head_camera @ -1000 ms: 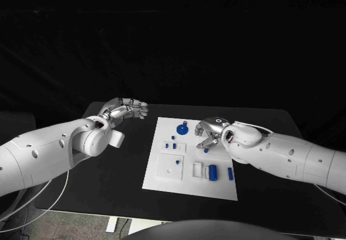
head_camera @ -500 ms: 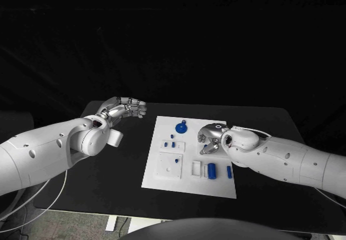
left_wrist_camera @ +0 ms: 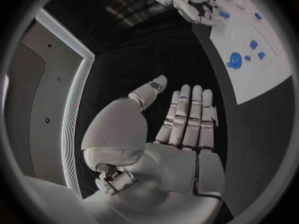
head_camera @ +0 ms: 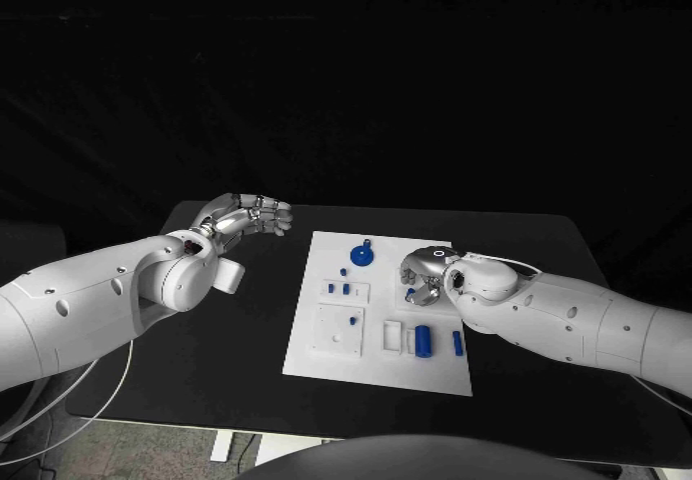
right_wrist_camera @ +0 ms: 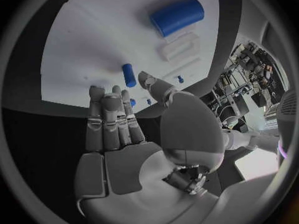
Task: Assemble the parts on the task board
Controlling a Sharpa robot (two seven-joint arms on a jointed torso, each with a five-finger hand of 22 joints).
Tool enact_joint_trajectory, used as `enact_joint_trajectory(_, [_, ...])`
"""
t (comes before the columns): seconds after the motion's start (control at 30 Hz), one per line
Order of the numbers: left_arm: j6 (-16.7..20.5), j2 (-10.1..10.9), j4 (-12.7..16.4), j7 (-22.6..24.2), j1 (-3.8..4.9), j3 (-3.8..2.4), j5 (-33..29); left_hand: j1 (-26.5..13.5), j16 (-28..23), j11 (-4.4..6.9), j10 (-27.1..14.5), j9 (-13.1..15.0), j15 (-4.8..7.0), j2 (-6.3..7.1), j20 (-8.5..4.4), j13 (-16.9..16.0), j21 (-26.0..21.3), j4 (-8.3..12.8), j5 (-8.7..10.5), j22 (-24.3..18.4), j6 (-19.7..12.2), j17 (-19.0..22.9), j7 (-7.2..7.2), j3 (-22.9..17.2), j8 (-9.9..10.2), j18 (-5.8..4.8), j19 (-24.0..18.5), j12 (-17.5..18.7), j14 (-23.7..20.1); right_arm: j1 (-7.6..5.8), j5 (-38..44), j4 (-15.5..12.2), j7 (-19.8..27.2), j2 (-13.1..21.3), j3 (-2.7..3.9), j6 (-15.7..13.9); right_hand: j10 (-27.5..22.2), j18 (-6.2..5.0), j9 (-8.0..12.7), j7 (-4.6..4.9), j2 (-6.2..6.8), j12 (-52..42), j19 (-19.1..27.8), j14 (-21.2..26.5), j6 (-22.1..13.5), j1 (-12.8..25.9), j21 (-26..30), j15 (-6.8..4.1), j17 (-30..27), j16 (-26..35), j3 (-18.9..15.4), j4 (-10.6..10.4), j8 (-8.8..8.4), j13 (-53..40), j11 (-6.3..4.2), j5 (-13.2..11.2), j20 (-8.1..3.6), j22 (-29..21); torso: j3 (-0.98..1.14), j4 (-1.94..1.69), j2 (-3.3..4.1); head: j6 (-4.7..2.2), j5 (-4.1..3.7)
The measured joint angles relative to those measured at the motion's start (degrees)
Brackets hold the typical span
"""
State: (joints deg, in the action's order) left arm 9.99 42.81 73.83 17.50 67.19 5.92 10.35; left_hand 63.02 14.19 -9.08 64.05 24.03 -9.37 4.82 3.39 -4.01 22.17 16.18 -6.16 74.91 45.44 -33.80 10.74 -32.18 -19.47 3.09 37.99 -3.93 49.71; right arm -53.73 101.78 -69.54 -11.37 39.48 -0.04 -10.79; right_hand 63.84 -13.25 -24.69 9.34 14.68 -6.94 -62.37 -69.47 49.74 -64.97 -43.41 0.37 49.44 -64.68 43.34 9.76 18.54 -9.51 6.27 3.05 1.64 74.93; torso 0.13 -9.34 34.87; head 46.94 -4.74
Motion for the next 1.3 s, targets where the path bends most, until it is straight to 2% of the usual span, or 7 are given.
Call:
enact_joint_trajectory(0.07, [0.0, 0.0, 0.0, 0.0, 0.00, 0.00, 0.0, 0.0, 0.0, 0.00, 0.0, 0.0, 0.00, 0.00, 0.00, 0.0, 0.0, 0.0, 0.00, 0.0, 0.0, 0.0, 0.00, 0.0, 0.0, -0.01, 0.0, 0.0, 0.0, 0.01, 0.1, 0.1, -0.1, -0.1, 0.00, 0.0, 1.2, 0.01, -0.2, -0.17, -0.68, -0.9, 0.0, 0.0, 0.7, -0.7, 0.0, -0.49, 0.0, 0.0, 1.3, 0.0, 0.39, -0.1, -0.25, 0.0, 0.00, 0.0, 0.00, 0.00, 0.00, 0.02, 0.01])
enact_joint_trajectory(0.2, [-0.1, 0.0, 0.0, 0.0, 0.00, 0.00, 0.0, 0.0, 0.0, 0.00, 0.0, 0.0, 0.00, 0.00, 0.00, 0.0, 0.0, 0.0, 0.00, 0.0, 0.0, 0.0, 0.00, 0.0, 0.0, -0.02, 0.0, 0.0, 0.0, 0.01, 0.4, 0.1, -0.2, -0.1, 0.00, 0.0, 2.8, 0.01, -0.3, -0.33, -1.11, -2.0, 0.0, -0.3, 1.5, -1.1, 0.0, -1.11, 0.0, -0.3, 2.8, 0.2, 0.91, -0.8, -0.95, 0.0, 0.01, 0.0, 0.00, 0.00, 0.00, 0.02, 0.07])
enact_joint_trajectory(0.47, [-0.2, 0.0, 0.0, 0.0, 0.00, 0.00, 0.0, 0.0, 0.0, 0.00, 0.0, 0.0, 0.00, 0.00, 0.00, 0.0, 0.0, 0.0, 0.00, 0.0, 0.0, 0.0, 0.00, 0.0, 0.0, -0.05, 0.0, 0.0, 0.0, 0.12, 0.6, 0.1, -0.3, -0.2, 0.01, 0.1, 4.3, 0.00, -0.6, -0.63, -1.48, -3.3, -0.6, -0.5, 2.8, -1.5, -0.3, -1.97, 0.0, -0.5, 4.9, 0.8, 1.59, -1.9, -2.06, 0.0, -0.20, 0.0, 0.00, 0.00, 0.00, 0.20, 0.09])
enact_joint_trajectory(0.53, [-0.2, 0.1, 0.0, 0.0, 0.00, 0.00, 0.0, 0.0, 0.0, 0.00, 0.0, 0.0, 0.00, 0.00, 0.00, 0.0, 0.0, 0.0, 0.00, 0.0, 0.0, 0.0, 0.00, 0.0, 0.0, -0.07, 0.0, 0.0, 0.0, 0.14, 0.7, 0.1, -0.3, -0.2, 0.01, 0.1, 5.4, 0.00, -0.8, -1.06, -1.48, -3.9, -0.6, -0.6, 3.6, -1.5, -0.6, -2.38, 0.0, -0.5, 5.6, 0.9, 2.08, -2.4, -2.16, 0.0, -0.19, 0.0, 0.00, 0.01, 0.00, 0.24, 0.09])
enact_joint_trajectory(0.87, [-0.3, 0.1, 0.0, -0.1, 0.00, 0.00, 0.0, 0.0, 0.0, 0.00, 0.0, 0.0, 0.00, 0.00, 0.00, 0.0, 0.0, 0.0, 0.00, 0.0, 0.0, 0.0, 0.00, 0.0, 0.0, -0.14, 0.0, 0.0, 0.0, 0.24, 0.7, 0.1, -0.3, -0.3, 0.08, 0.7, 6.0, -0.01, -1.3, -1.67, -1.60, -4.7, -0.8, -0.8, 4.7, -1.4, -0.7, -2.65, 0.0, -0.5, 6.0, 1.4, 2.72, -3.5, -2.58, 0.0, -0.39, 0.0, 0.00, 0.00, -0.01, 0.38, 0.04])
enact_joint_trajectory(1.1, [-0.3, 0.2, 0.0, -0.1, 0.00, 0.00, 0.0, -0.2, 0.0, 0.00, 0.0, 0.0, 0.00, 0.23, 0.00, 0.0, 0.0, -0.2, 0.00, 0.0, 0.0, 0.1, 0.00, 0.2, 0.0, -0.34, 0.0, 0.0, 0.0, 0.37, 0.8, 0.1, -0.4, -0.4, 0.10, 0.9, 6.0, -0.01, -1.4, -1.67, -1.42, -5.0, -0.8, -0.8, 4.7, -0.9, -0.9, -2.64, 0.0, -0.5, 6.0, 1.4, 2.72, -3.8, -2.59, 0.0, -0.39, 0.0, -0.02, 0.01, -0.01, 0.49, 0.05])
enact_joint_trajectory(1.3, [-0.4, 0.2, 0.1, -0.2, 0.00, 0.00, 0.0, -0.3, 0.0, 0.00, 0.0, 0.0, 0.00, 0.26, 0.00, 0.0, -0.2, -0.3, 0.00, 0.0, 0.0, 0.1, 0.00, 0.3, 0.0, 0.36, 0.0, 0.0, 0.0, 0.41, 1.0, 0.2, -0.4, -0.6, 0.10, 0.9, 6.0, -0.01, -1.4, -1.75, -1.42, -5.1, -0.8, -1.0, 4.8, -0.9, -0.9, -2.73, 0.0, -0.5, 6.2, 1.6, 2.71, -4.0, -2.59, 0.0, -0.39, 0.0, -0.03, 0.01, -0.01, 0.60, 0.12])
